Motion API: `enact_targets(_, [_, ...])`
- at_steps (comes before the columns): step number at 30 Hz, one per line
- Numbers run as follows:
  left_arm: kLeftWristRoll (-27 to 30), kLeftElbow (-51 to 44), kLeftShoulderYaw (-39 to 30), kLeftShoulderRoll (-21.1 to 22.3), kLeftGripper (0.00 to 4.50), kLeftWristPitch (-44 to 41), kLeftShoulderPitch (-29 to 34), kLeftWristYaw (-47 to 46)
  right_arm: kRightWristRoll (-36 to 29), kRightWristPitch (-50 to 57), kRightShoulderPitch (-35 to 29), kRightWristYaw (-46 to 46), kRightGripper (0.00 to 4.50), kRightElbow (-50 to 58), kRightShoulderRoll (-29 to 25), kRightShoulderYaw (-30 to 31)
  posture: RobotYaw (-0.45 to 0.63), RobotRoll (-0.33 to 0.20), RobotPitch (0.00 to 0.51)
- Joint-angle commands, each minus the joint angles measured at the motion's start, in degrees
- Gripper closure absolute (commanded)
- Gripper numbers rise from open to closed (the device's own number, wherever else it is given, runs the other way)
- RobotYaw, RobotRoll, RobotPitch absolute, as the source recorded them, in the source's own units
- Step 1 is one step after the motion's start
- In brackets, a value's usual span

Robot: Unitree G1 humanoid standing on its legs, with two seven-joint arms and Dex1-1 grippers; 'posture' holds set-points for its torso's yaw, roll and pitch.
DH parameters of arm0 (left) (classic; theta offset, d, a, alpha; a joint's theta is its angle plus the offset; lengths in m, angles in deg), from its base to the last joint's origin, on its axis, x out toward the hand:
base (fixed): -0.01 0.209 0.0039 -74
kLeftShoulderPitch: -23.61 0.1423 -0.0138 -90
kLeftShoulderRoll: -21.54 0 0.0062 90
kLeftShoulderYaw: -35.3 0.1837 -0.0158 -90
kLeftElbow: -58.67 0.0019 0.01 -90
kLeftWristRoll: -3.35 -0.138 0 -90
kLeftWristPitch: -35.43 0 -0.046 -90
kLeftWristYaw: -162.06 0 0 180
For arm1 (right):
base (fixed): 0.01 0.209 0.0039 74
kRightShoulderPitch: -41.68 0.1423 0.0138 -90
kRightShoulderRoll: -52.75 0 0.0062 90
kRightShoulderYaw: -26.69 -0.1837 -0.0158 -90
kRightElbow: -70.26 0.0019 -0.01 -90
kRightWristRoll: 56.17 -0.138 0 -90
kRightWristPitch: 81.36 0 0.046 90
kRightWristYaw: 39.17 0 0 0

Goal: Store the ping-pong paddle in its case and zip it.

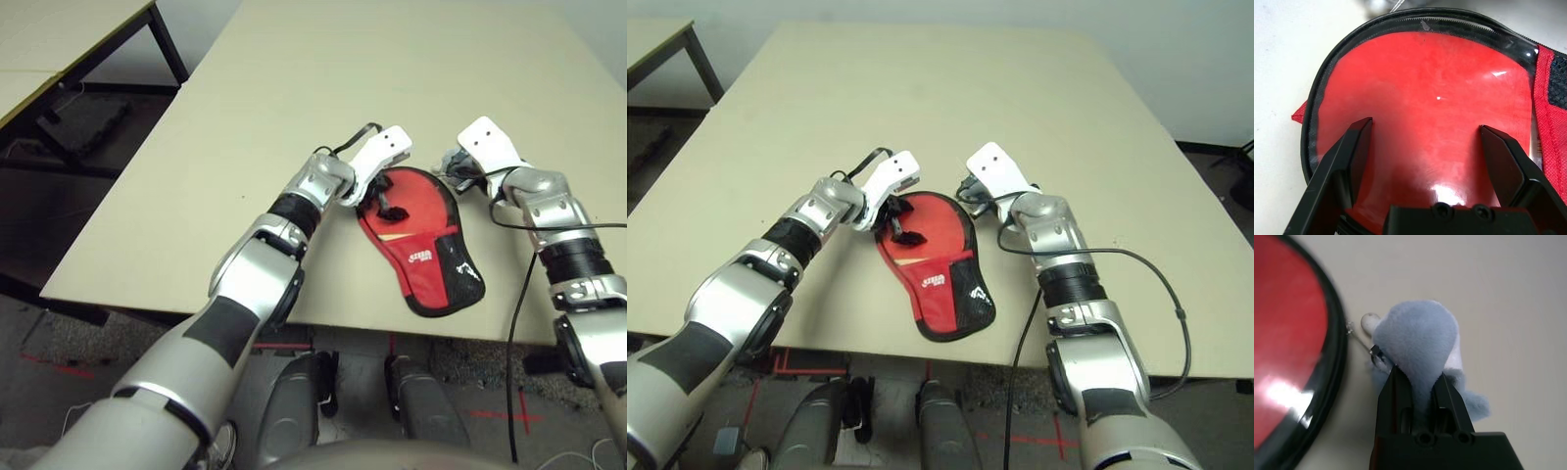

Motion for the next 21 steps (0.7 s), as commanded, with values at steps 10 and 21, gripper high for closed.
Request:
enact_targets(10, [-3.6,5.1,2.8,-0.5,0.00,-2.8,3.5,-0.5,-5.7,17.8,-19.9,6.2,4.30,30.6,-12.8,-8.1,-0.23,0.000,0.206])
enact_targets(21, [-3.8,5.3,2.7,-1.1,0.00,-2.0,3.3,-0.7,-13.7,34.3,-40.3,11.0,4.30,56.0,-22.9,-18.8,-0.27,0.000,0.212])
